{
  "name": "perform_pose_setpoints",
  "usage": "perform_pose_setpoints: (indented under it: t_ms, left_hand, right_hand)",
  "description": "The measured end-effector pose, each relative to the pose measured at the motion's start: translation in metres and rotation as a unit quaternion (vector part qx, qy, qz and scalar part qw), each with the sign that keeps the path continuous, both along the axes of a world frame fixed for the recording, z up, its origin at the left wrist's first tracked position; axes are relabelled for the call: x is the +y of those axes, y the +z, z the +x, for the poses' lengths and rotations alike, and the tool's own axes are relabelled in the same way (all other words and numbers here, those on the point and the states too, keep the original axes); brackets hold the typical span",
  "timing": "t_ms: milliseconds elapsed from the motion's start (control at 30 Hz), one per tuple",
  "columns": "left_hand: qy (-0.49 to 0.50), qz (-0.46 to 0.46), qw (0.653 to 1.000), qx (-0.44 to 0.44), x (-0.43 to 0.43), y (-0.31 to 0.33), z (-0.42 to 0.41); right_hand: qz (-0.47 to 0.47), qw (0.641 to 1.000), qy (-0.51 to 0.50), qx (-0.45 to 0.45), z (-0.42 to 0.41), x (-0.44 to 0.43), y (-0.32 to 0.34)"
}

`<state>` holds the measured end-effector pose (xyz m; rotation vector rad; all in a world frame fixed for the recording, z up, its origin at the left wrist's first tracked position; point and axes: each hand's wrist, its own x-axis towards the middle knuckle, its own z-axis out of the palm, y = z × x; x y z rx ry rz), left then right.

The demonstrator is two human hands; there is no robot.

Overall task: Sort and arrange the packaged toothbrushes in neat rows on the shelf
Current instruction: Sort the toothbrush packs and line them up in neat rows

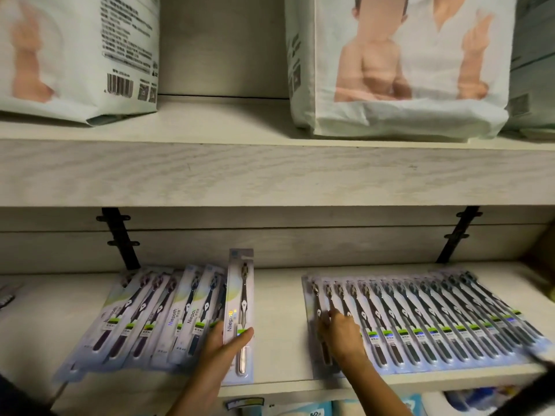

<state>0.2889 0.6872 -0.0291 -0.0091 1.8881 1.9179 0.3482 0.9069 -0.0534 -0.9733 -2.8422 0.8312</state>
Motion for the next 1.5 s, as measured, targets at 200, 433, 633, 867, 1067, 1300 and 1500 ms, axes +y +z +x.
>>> perform_pose_setpoints:
  t_ms: [200,433,633,867,1067,1300,1500]
  left_hand:
    - [-0.016,-0.017,1.000,0.006,-0.010,-0.013,-0.005]
    - [-0.034,0.008,0.999,-0.001,-0.008,-0.016,-0.003]
    - [-0.034,0.009,0.999,-0.005,-0.003,-0.018,-0.006]
    - [-0.026,0.020,0.999,-0.018,0.000,-0.020,-0.006]
    - [-0.016,0.040,0.996,-0.076,0.006,-0.021,-0.004]
    - [-0.048,0.079,0.993,-0.080,0.027,-0.011,0.001]
    - [-0.108,-0.054,0.992,-0.021,0.024,-0.003,0.001]
  right_hand:
    - [0.105,0.994,-0.003,-0.038,0.007,-0.023,0.000]
    - [0.164,0.984,-0.002,-0.063,0.021,-0.029,0.003]
    - [0.186,0.980,0.053,-0.041,0.022,-0.027,-0.001]
    - [0.208,0.977,0.024,-0.041,0.020,-0.024,-0.012]
    - [0.193,0.981,0.023,-0.025,0.009,-0.036,0.003]
    - [-0.246,0.954,0.091,0.143,0.002,-0.094,0.026]
    - [-0.180,0.973,0.073,0.124,0.008,-0.079,0.015]
